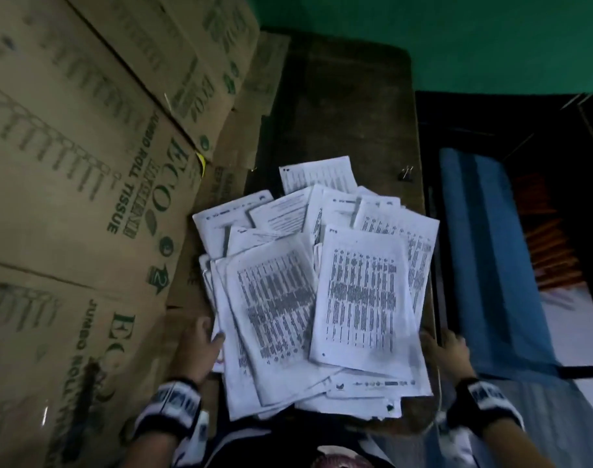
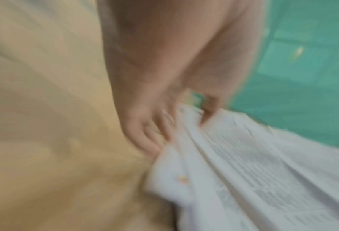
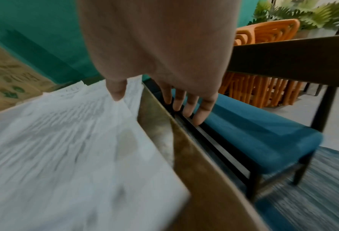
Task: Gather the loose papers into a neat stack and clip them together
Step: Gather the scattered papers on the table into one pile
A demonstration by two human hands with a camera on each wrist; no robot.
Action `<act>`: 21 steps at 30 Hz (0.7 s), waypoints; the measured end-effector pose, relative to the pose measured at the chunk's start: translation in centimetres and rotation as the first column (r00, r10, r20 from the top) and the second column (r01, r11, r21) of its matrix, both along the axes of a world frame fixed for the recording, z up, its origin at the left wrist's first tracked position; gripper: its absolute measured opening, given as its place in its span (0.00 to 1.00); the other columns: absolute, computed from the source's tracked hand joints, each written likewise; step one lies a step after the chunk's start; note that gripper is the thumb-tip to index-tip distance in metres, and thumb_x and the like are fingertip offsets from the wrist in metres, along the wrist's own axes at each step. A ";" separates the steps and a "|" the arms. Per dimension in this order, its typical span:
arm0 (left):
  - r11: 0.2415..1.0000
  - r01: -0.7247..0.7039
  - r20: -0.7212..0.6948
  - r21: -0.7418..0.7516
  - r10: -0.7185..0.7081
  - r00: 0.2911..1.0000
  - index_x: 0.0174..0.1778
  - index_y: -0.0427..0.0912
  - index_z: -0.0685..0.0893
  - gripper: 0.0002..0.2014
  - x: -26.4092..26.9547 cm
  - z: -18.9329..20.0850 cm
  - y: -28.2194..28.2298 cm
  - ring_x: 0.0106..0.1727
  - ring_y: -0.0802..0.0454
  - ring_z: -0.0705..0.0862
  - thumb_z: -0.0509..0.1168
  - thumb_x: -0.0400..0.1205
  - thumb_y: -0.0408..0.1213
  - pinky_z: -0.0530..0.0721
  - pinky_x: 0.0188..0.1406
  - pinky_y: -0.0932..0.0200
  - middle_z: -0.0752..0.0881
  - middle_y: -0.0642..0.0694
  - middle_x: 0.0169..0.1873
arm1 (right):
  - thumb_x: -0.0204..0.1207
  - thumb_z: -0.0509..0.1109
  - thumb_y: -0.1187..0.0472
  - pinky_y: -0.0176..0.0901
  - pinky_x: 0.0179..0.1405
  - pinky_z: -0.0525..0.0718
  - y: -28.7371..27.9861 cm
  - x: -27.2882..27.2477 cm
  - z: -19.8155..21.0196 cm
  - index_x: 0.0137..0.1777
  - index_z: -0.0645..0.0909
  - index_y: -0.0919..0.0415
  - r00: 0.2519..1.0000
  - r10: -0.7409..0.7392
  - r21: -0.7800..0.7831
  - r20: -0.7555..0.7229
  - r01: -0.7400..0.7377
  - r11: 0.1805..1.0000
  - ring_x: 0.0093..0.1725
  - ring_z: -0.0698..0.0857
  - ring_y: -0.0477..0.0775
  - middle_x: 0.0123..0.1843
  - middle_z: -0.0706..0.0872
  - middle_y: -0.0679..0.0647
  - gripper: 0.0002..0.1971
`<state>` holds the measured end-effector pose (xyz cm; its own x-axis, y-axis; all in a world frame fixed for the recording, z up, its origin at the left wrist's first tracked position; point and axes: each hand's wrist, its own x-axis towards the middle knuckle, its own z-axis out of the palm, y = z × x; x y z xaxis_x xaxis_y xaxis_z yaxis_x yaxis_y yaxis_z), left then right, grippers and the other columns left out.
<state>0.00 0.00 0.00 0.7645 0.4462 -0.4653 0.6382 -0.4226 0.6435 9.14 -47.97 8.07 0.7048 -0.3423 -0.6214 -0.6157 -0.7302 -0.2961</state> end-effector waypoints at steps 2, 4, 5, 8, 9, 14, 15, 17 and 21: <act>0.995 -0.011 -0.072 0.099 0.018 0.997 0.60 0.39 0.76 0.32 5.8 1.0 -0.6 0.60 0.32 0.80 0.66 0.67 0.58 0.80 0.59 0.37 0.81 0.31 0.55 | 0.68 0.70 0.32 0.60 0.78 0.64 2.6 4.8 0.5 0.79 0.65 0.64 0.999 -0.039 -0.009 0.025 0.040 0.999 0.76 0.66 0.73 0.76 0.66 0.75 0.48; 0.992 -0.010 -0.135 0.123 0.027 0.990 0.80 0.41 0.59 0.50 9.2 0.4 -2.1 0.73 0.29 0.69 0.70 0.66 0.61 0.72 0.70 0.35 0.71 0.28 0.71 | 0.73 0.71 0.37 0.62 0.79 0.60 4.3 7.9 -0.3 0.84 0.56 0.61 0.998 -0.033 -0.010 0.047 0.033 0.999 0.78 0.61 0.75 0.78 0.61 0.76 0.47; 0.995 -0.042 -0.208 0.093 0.060 0.976 0.82 0.43 0.53 0.54 9.9 0.6 -2.7 0.76 0.29 0.65 0.70 0.65 0.63 0.68 0.73 0.34 0.65 0.28 0.75 | 0.73 0.71 0.38 0.61 0.79 0.60 4.5 8.7 -1.4 0.84 0.53 0.63 0.997 -0.071 -0.026 0.027 0.071 0.997 0.79 0.61 0.74 0.79 0.60 0.76 0.49; 0.981 -0.185 -0.326 0.061 0.195 0.925 0.81 0.34 0.54 0.59 11.7 1.1 -2.3 0.80 0.31 0.60 0.73 0.62 0.63 0.63 0.77 0.36 0.58 0.30 0.80 | 0.67 0.77 0.40 0.58 0.79 0.65 6.0 10.3 -1.9 0.84 0.49 0.68 0.988 -0.145 0.004 0.055 0.145 0.989 0.80 0.64 0.69 0.82 0.60 0.71 0.56; 0.975 -0.218 -0.340 0.037 0.218 0.915 0.81 0.31 0.54 0.62 12.0 0.8 -1.7 0.80 0.32 0.63 0.74 0.60 0.64 0.66 0.77 0.38 0.60 0.31 0.80 | 0.67 0.80 0.44 0.56 0.77 0.68 6.5 10.5 -1.9 0.84 0.49 0.68 0.985 -0.156 0.043 0.071 0.153 0.987 0.79 0.67 0.68 0.82 0.62 0.69 0.56; 0.983 -0.182 -0.201 -0.037 0.171 0.965 0.58 0.33 0.82 0.43 11.7 -0.2 -1.1 0.55 0.41 0.86 0.79 0.54 0.59 0.85 0.58 0.44 0.87 0.38 0.55 | 0.60 0.86 0.52 0.54 0.51 0.82 6.3 11.0 -1.9 0.75 0.67 0.75 0.964 -0.265 0.208 0.004 0.259 0.943 0.52 0.86 0.65 0.66 0.80 0.76 0.49; 0.971 -0.219 -0.151 -0.094 0.204 0.967 0.54 0.35 0.84 0.34 11.8 0.5 -1.1 0.53 0.43 0.87 0.81 0.57 0.50 0.86 0.57 0.44 0.88 0.40 0.52 | 0.54 0.89 0.49 0.50 0.39 0.80 5.9 11.2 -1.8 0.65 0.78 0.70 0.962 -0.271 0.260 -0.032 0.270 0.927 0.36 0.84 0.57 0.53 0.86 0.72 0.42; 0.923 -0.291 -0.103 -0.252 0.273 0.956 0.51 0.38 0.84 0.25 11.7 1.5 -1.3 0.52 0.45 0.88 0.82 0.61 0.38 0.85 0.59 0.46 0.89 0.43 0.50 | 0.48 0.90 0.46 0.37 0.24 0.71 4.7 11.4 -2.1 0.38 0.78 0.58 0.952 -0.264 0.306 -0.157 0.301 0.903 0.18 0.67 0.47 0.25 0.72 0.55 0.28; 0.854 -0.258 -0.094 -0.452 0.242 0.966 0.63 0.37 0.81 0.32 11.2 1.7 -1.3 0.58 0.46 0.87 0.80 0.61 0.26 0.82 0.63 0.46 0.88 0.42 0.57 | 0.54 0.89 0.54 0.37 0.19 0.77 3.4 12.4 -2.4 0.52 0.83 0.79 0.973 -0.205 0.332 -0.102 0.228 0.915 0.14 0.75 0.50 0.16 0.74 0.57 0.34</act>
